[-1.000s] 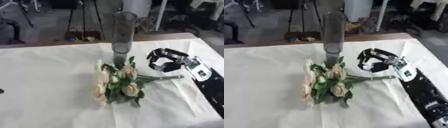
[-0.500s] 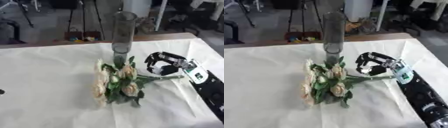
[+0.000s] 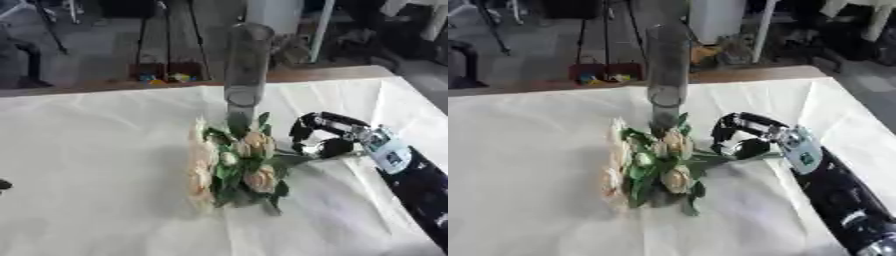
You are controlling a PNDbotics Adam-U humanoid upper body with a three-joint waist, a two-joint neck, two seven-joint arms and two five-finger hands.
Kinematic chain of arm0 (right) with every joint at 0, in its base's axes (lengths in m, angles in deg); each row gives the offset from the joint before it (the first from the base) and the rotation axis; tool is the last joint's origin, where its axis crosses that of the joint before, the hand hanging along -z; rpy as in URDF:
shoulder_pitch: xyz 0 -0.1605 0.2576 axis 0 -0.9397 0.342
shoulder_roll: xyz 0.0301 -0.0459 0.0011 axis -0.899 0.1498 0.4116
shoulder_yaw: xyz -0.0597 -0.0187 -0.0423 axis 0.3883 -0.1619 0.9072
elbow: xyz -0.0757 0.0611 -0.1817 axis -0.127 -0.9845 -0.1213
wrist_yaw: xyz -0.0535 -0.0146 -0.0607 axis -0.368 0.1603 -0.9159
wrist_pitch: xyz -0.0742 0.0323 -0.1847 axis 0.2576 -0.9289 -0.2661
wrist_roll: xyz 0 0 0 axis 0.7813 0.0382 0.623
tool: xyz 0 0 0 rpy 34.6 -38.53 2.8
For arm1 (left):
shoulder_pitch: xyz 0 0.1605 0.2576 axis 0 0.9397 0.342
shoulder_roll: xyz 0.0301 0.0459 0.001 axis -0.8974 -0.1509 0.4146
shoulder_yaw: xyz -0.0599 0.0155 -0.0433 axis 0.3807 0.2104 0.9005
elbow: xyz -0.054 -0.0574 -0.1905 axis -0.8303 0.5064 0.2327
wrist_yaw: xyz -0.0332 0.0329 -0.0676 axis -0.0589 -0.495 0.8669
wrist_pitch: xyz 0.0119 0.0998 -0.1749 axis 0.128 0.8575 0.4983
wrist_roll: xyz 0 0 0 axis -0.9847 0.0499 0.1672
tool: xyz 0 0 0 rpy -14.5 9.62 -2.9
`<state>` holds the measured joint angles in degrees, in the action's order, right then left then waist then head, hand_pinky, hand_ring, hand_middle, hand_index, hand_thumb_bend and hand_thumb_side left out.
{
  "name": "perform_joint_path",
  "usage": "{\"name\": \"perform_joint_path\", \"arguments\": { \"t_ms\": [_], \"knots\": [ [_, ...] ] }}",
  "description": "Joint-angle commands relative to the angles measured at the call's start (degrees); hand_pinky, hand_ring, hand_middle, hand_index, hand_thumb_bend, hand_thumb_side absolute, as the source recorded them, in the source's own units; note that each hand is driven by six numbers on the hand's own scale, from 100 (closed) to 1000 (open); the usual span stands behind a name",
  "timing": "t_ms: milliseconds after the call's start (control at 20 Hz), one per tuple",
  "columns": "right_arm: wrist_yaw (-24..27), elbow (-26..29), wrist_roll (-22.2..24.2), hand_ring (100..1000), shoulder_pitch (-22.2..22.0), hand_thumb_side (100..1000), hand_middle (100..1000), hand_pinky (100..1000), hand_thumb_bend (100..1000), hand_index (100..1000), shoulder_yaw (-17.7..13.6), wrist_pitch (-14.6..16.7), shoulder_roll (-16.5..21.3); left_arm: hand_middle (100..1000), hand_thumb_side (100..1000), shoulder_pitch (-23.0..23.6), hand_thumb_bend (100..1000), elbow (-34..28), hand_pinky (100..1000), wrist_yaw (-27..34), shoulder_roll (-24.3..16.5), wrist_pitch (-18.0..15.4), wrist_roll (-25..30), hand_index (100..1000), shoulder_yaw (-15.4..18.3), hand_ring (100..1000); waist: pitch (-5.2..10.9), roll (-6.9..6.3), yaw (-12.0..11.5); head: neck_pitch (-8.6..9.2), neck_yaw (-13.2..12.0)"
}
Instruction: Arrange flowers into the vase.
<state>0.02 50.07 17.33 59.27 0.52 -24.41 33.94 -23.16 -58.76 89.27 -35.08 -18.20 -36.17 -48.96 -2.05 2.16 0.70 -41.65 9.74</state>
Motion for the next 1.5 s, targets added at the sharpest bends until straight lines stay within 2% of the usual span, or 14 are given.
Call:
{"name": "perform_joint_path", "arguments": {
  "t_ms": [50, 250, 1000, 1500],
  "knots": [
    [-1.39, 0.24, 4.17, 694, 0.9, 452, 734, 689, 308, 675, -0.38, 5.3, 1.05, 312, 984, -0.24, 648, -0.69, 563, -0.14, -0.57, -0.07, 0.22, 590, 0.18, 420, 0.54, -0.08, -0.06, 0.46, 0.08],
    [-2.69, 0.44, 3.4, 710, 1.03, 437, 770, 696, 321, 733, -0.52, 5.67, 1.24, 312, 985, -0.23, 647, -0.68, 563, -0.14, -0.55, -0.05, 0.24, 590, 0.17, 420, 0.53, -0.07, -0.07, 0.5, 0.08],
    [-5.64, 1.13, 3.92, 731, 0.63, 418, 782, 715, 334, 798, 0.12, 7.42, 2.82, 313, 986, -0.24, 646, -0.55, 560, -0.25, -0.53, 0.05, 0.3, 590, 0.13, 421, 0.57, 0.15, -0.08, 0.45, 0.0],
    [-5.77, 2.5, 3.81, 730, 0.57, 424, 779, 715, 330, 790, 0.19, 8.06, 3.54, 314, 985, -0.3, 648, -0.54, 558, -0.13, -0.61, 0.04, 0.29, 591, 0.21, 422, 0.69, 0.23, -0.08, 0.55, -0.12]
  ]
}}
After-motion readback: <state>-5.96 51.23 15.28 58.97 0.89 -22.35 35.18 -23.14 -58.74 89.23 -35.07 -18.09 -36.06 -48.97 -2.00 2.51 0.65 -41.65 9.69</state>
